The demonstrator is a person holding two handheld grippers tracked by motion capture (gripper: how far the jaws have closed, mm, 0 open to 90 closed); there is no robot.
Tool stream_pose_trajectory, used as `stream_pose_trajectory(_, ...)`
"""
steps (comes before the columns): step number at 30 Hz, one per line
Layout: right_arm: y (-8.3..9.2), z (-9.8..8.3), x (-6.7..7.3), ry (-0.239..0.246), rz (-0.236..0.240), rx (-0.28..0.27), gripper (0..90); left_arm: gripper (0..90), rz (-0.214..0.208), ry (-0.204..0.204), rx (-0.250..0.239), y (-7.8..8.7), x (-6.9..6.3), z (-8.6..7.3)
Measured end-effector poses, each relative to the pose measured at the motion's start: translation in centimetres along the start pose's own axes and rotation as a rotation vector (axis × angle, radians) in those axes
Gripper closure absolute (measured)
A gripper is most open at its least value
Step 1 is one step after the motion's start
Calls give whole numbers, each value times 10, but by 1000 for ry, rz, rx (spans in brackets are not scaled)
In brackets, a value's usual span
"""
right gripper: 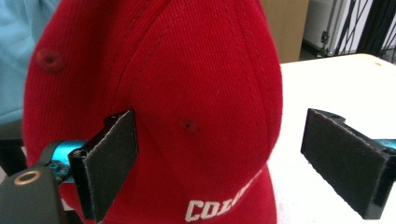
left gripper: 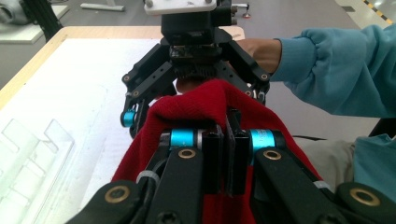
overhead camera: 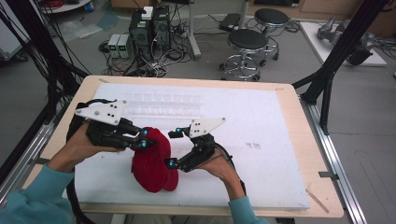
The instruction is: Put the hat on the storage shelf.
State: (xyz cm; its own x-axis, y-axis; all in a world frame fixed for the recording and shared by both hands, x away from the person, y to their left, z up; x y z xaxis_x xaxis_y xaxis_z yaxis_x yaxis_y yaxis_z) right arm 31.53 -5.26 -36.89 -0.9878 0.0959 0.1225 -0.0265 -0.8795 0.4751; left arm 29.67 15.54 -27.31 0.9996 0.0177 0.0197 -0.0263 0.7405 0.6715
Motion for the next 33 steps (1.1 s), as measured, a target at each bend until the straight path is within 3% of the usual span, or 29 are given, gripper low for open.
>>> stream_pose_trajectory(4,-2,1,0,0,15,-2,171,872,-5,-13,0,-3,1,2)
stream_pose_trajectory(5,-2,1,1,5,23,-2,251,872,-4,-13,2,-3,1,2)
stream_pose_trajectory(6,-2,1,1,5,23,-2,251,872,-5,-12,1,-4,1,3)
stream_pose_trajectory(12,0,1,1,11,29,3,485,872,-9,-19,6,-7,1,4)
stream_pose_trajectory(13,0,1,1,11,29,3,485,872,-10,-21,9,-8,1,4)
stream_pose_trajectory(14,0,1,2,23,19,9,589,872,-7,-22,13,-8,2,4)
stream_pose_trajectory(15,0,1,3,34,21,11,639,872,-8,-20,14,-9,2,5)
stream_pose_trajectory(19,1,2,5,50,13,19,766,872,-4,-14,25,-10,3,4)
stream_pose_trajectory(24,1,2,6,50,9,23,819,871,-5,-7,18,-10,4,2)
stream_pose_trajectory(33,2,2,7,42,-4,25,836,857,0,6,9,-11,5,1)
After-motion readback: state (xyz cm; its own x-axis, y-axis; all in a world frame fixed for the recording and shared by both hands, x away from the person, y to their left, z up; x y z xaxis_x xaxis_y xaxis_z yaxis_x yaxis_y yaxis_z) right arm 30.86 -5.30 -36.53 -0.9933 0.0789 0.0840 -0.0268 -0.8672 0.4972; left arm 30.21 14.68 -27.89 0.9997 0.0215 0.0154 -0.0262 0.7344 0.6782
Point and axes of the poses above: each handheld gripper's, and its own axes: y roughly backward along the jaws, z roughly out of its top, x roughly to its left, the point moved 3 cm from there along -y, roughly forward along the jaws, and after that the axes turned 13 degrees about x, right-handed, at the moved point
